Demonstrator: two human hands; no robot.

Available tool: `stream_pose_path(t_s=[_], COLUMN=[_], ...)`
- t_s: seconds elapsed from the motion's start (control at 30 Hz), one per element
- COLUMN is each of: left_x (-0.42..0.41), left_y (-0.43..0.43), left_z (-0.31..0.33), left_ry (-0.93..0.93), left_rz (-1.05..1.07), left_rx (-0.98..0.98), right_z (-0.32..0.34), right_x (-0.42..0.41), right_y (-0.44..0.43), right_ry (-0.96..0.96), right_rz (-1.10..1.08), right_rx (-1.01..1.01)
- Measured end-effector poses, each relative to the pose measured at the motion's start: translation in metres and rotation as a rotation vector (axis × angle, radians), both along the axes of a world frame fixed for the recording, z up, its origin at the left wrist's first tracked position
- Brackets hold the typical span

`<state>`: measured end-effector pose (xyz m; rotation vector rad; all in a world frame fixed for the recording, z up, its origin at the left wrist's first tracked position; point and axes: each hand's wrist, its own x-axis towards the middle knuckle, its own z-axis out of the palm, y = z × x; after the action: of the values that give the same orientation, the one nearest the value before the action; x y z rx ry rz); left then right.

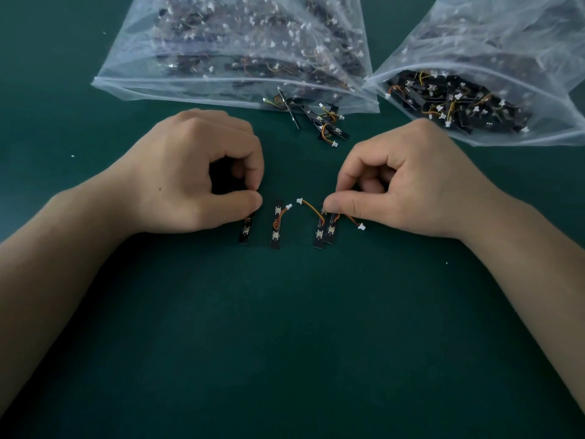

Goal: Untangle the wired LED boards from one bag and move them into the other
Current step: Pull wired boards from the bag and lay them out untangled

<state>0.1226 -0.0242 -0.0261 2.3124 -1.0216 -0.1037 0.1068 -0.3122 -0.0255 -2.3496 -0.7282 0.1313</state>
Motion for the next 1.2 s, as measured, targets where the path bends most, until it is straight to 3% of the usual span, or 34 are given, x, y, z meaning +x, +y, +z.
stream_pose_path(t_s=[0.43,0.7,0.93,1.2], left_x=[-0.002,-0.006,-0.003,-0.003], left_y=[-0.003,-0.007,-0.001,-0.001], left_z=[-0.002,-0.004,0.006,0.003], left_ry=[-0.029,-0.047,0.029,0.026], left_rz=[-0.007,0.096,-0.023,0.000], left_rx=[-0.021,-0.015,0.034,0.046], right_z=[-0.002,-0.004,-0.003,-0.001], right_x=[-0.002,-0.003,-0.002,-0.004], right_y=[0.004,0.007,0.005,0.004], right_ry=[-0.040,-0.083,-0.044,-0.058], right_rz=[0.011,-0.014,0.004,0.034], right_rx=[-0.030,-0.048,-0.030,-0.048])
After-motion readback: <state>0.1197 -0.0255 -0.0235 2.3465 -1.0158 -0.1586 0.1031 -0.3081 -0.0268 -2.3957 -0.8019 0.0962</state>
